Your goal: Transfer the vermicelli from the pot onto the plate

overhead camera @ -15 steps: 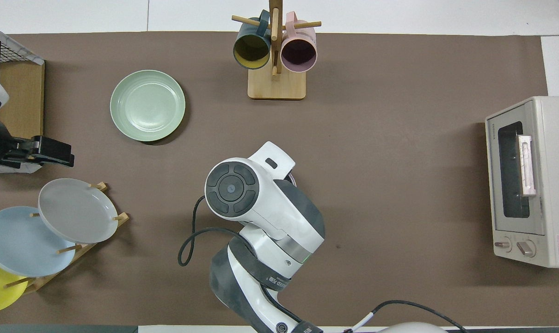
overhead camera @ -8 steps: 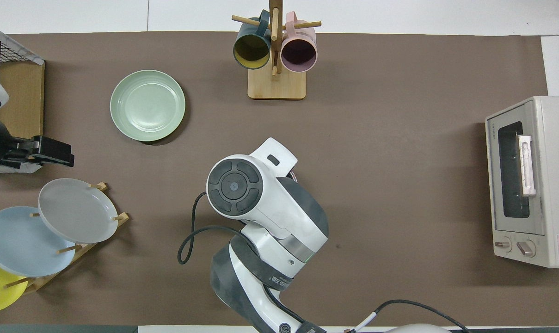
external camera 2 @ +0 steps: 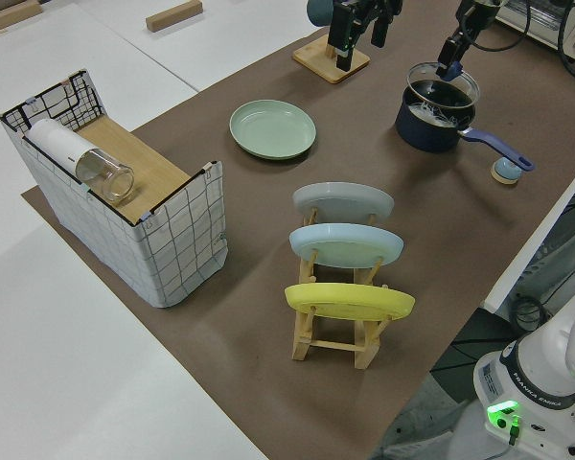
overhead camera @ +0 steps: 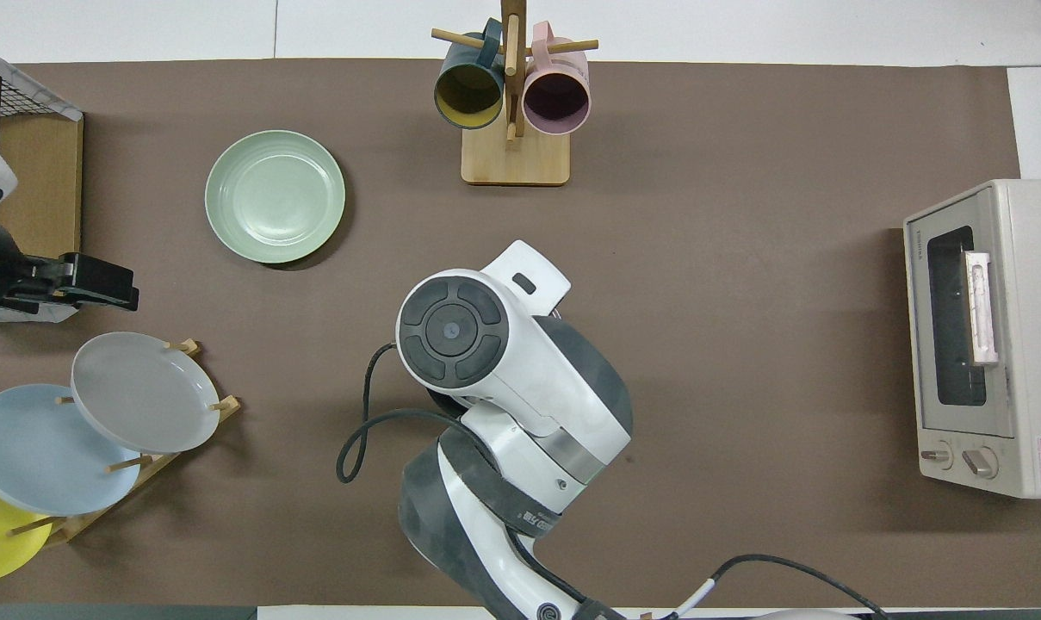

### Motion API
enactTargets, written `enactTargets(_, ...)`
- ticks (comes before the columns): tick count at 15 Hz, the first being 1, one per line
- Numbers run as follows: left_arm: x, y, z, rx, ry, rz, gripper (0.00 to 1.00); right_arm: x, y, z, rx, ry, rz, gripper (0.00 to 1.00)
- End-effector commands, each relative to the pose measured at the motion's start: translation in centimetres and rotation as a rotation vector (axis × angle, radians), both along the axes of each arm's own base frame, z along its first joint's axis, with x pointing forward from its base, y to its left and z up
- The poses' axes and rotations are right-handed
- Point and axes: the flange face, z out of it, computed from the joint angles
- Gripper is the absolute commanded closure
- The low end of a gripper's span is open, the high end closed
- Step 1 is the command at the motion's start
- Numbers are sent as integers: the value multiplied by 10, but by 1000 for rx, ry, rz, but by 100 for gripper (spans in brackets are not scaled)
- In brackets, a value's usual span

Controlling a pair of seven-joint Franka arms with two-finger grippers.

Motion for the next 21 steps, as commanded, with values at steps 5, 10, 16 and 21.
enactTargets(5, -6, -9, 1, 24, -5, -22, 0, 63, -129, 36, -22, 12, 128, 50)
enactTargets(10, -20, -85, -19, 25, -33, -9, 0, 98, -245, 23, -37, 57, 167, 50)
enactTargets(16, -44, -200, -82, -30, -36, 4, 0, 88, -325, -24, 16, 43, 185, 50)
enactTargets(21, -59, -299, -179, -25, -20, 13, 0, 68, -341, -66, 17, 15, 174, 50)
